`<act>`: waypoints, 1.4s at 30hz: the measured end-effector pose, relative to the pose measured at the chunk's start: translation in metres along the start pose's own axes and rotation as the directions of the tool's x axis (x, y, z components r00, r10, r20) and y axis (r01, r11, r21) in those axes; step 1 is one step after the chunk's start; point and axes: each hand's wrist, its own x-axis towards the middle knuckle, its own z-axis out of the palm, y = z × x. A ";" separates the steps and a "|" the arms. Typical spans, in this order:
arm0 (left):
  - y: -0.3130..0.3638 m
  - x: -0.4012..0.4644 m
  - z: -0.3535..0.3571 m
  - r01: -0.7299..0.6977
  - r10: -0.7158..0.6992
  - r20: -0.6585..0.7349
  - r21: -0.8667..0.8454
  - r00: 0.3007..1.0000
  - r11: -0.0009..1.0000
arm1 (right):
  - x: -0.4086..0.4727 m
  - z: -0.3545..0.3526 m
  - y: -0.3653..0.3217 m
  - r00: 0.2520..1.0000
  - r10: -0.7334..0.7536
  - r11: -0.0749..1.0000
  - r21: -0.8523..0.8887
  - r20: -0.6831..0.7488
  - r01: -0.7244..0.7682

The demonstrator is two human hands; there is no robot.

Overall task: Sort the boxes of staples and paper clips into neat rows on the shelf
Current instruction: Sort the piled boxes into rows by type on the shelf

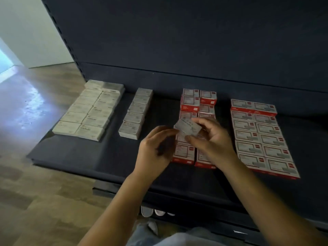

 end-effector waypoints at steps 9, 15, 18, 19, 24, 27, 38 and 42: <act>-0.073 -0.017 -0.088 0.218 -0.211 -0.191 0.014 0.959 0.976 | 0.005 0.109 -0.007 0.980 -0.083 0.993 -0.065 0.183 0.096; -0.078 -0.015 -0.094 0.329 -0.335 -0.069 -0.077 0.940 0.941 | 0.007 0.136 -0.013 0.968 -0.145 0.981 -0.096 0.204 0.167; -0.079 -0.014 -0.096 0.349 -0.363 -0.060 -0.162 0.930 0.923 | 0.003 0.137 -0.018 0.969 -0.186 0.969 -0.131 0.164 0.209; -0.080 -0.015 -0.097 0.359 -0.377 -0.058 -0.199 0.924 0.912 | 0.000 0.137 -0.018 0.968 -0.201 0.966 -0.136 0.150 0.221; -0.082 -0.019 -0.098 0.352 -0.368 -0.038 -0.211 0.929 0.912 | -0.012 0.139 -0.015 0.966 -0.241 0.959 -0.132 0.095 0.252; -0.078 -0.019 -0.098 0.356 -0.365 -0.017 -0.185 0.931 0.916 | -0.015 0.138 -0.011 0.982 -0.174 0.981 -0.071 0.077 0.179; -0.076 -0.020 -0.101 0.333 -0.319 0.131 -0.104 0.939 0.937 | 0.004 0.153 0.001 0.955 -0.287 0.874 -0.386 0.078 0.295; -0.077 -0.020 -0.101 0.339 -0.325 0.127 -0.115 0.937 0.934 | 0.002 0.152 0.003 0.968 -0.249 0.886 -0.397 0.030 0.240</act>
